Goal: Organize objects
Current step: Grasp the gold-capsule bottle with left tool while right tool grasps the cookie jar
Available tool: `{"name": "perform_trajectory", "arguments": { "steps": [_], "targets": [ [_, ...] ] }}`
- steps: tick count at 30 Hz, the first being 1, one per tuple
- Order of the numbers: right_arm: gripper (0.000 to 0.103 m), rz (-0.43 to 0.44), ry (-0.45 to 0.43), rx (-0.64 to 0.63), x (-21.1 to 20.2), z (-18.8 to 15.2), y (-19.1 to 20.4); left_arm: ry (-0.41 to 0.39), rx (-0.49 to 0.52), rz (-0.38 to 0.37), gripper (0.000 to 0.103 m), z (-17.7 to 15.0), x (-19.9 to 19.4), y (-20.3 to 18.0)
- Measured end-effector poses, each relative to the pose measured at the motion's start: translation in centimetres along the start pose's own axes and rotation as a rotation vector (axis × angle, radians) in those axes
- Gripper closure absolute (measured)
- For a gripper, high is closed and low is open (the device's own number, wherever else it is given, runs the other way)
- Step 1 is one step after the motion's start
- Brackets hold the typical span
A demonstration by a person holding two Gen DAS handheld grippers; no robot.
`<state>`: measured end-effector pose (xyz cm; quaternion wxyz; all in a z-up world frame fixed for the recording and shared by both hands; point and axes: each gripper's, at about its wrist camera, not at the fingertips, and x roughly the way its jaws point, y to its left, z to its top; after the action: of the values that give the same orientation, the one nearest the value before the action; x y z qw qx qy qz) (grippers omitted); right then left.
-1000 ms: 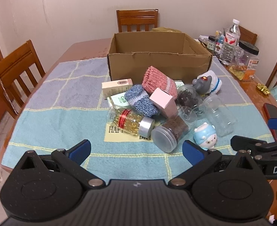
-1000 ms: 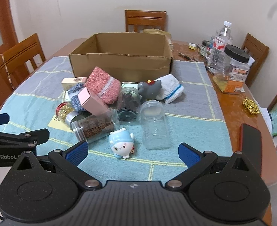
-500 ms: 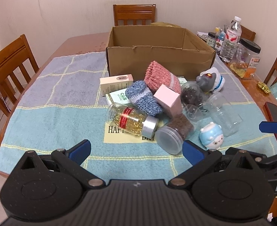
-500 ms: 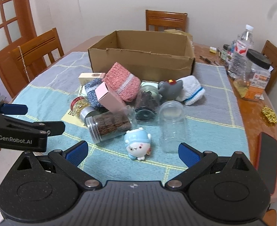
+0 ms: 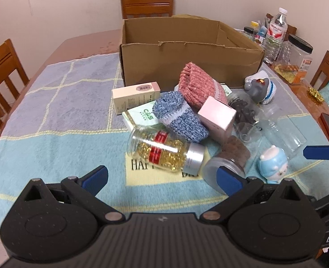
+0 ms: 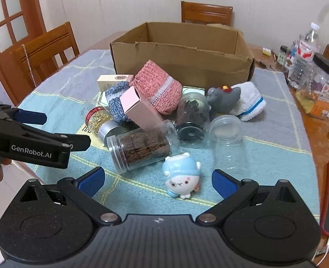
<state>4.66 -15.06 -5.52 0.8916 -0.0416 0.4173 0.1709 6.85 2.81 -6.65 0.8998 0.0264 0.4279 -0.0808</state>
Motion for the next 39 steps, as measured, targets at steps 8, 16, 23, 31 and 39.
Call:
{"name": "perform_trajectory", "arguments": {
  "steps": [8,16,23,31,39],
  "targets": [
    [0.000,0.012,0.024,-0.010,1.9,1.2,0.4,0.011,0.053,-0.038,0.001,1.3,2.8,0.8],
    [0.000,0.028,0.041,-0.026,3.2,2.1,0.8,0.039,0.087,-0.104,0.000,1.9,5.0,1.2],
    [0.000,0.023,0.060,-0.048,3.9,2.7,0.8,0.034,0.136,-0.106,0.000,1.8,5.1,2.4],
    [0.000,0.036,0.075,-0.147,5.1,3.5,1.6,0.027,0.185,-0.133,0.001,1.9,5.3,4.3],
    [0.000,0.058,0.114,-0.248,6.9,4.0,2.6,0.020,0.300,-0.167,0.001,2.4,6.3,3.9]
  ]
}}
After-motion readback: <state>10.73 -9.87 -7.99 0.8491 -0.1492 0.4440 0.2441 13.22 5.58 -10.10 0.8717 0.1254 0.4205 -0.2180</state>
